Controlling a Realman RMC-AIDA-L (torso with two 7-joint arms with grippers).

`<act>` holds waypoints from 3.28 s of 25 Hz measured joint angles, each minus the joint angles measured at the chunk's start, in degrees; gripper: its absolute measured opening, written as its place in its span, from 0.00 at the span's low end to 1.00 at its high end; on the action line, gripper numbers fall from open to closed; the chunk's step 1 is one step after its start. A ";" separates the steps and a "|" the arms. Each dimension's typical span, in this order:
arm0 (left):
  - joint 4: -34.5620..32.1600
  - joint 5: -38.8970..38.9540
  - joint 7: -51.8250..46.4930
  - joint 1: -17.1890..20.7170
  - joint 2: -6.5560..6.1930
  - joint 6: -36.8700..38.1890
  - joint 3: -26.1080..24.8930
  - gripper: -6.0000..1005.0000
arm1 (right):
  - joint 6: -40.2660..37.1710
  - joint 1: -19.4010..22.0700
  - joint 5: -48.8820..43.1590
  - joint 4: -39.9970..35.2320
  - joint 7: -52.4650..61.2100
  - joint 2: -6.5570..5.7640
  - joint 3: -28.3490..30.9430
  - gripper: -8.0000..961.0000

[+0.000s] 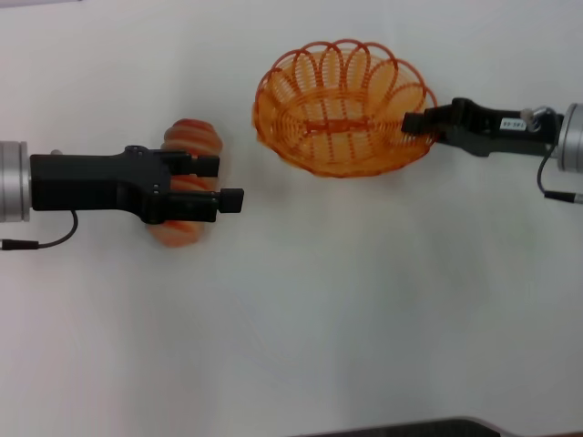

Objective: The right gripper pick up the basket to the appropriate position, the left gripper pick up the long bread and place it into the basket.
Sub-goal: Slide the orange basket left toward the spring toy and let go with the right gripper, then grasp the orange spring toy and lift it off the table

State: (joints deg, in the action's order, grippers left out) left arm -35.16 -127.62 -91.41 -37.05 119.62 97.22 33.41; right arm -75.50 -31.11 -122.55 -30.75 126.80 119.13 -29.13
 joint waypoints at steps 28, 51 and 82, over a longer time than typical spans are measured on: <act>-0.08 0.00 0.04 0.28 -0.09 0.39 -0.09 0.82 | 1.16 2.82 1.42 3.60 -1.95 0.13 4.44 0.66; -0.13 0.50 -0.59 0.32 -0.18 0.00 -0.46 0.82 | -32.33 6.16 6.44 -6.73 -43.42 -3.98 -1.52 0.75; -29.31 -21.40 -60.80 -11.17 1.38 -5.45 23.52 0.75 | -22.19 6.58 -1.18 -9.83 -46.01 0.08 -0.48 0.75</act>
State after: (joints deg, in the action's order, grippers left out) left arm -64.47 -149.01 -152.21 -48.22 121.00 91.77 56.92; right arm -97.69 -24.54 -123.73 -40.58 80.79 119.21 -29.61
